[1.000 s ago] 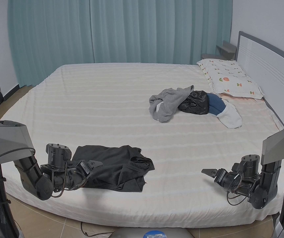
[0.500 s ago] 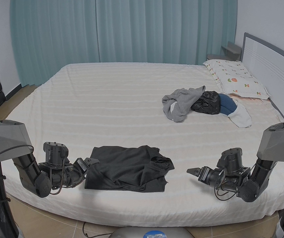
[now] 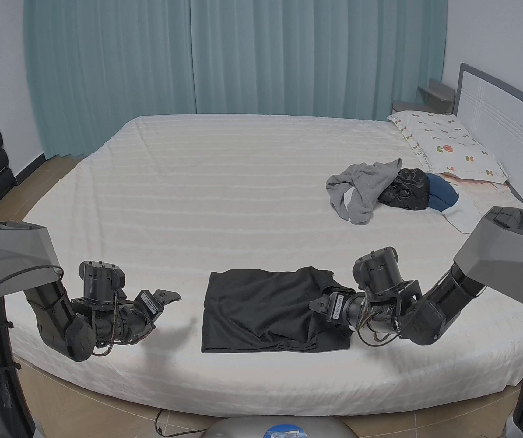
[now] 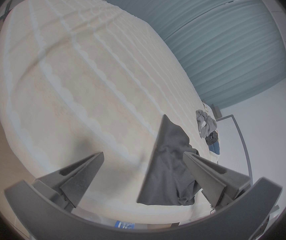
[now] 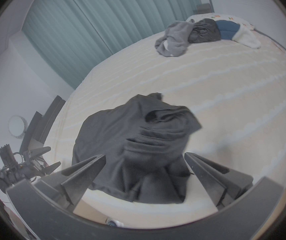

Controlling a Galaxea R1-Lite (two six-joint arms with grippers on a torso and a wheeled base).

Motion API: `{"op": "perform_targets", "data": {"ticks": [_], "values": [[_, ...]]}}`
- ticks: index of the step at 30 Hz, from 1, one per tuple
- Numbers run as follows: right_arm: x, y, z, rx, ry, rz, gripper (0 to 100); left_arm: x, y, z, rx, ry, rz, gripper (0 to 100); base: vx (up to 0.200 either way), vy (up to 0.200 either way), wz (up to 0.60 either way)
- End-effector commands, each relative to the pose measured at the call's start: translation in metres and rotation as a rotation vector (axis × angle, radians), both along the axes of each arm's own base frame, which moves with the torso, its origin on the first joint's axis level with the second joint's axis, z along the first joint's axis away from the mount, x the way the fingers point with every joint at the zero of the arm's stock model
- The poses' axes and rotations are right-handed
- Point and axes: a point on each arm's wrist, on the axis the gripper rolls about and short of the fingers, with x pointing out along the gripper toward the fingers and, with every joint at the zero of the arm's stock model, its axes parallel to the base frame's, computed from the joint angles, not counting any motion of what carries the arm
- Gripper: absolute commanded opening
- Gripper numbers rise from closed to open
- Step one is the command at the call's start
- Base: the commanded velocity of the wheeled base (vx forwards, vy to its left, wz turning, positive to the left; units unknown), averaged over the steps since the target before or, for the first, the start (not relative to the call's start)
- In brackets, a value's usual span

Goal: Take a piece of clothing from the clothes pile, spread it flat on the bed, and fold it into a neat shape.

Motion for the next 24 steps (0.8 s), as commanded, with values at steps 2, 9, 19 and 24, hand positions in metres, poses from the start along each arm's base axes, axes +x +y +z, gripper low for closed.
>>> {"op": "perform_targets", "data": {"ticks": [2,9,19,24], "values": [[0.018,0.017,0.002,-0.074,-0.041,0.007,100,0.0,-0.001,-0.001,0.002,0.003,-0.002,100,0.0,0.0,0.0],[0.028,0.015,-0.013,-0.21,-0.011,-0.018,100,0.0,-0.001,-0.002,0.002,0.003,-0.002,100,0.0,0.0,0.0],[0.008,-0.029,-0.007,-0.249,0.066,-0.085,100,0.001,-0.001,-0.003,0.005,0.007,-0.002,100,0.0,0.0,0.0],[-0.009,-0.052,-0.007,-0.259,0.115,-0.119,100,0.001,-0.001,-0.004,0.005,0.007,-0.003,100,0.0,0.0,0.0]]}}
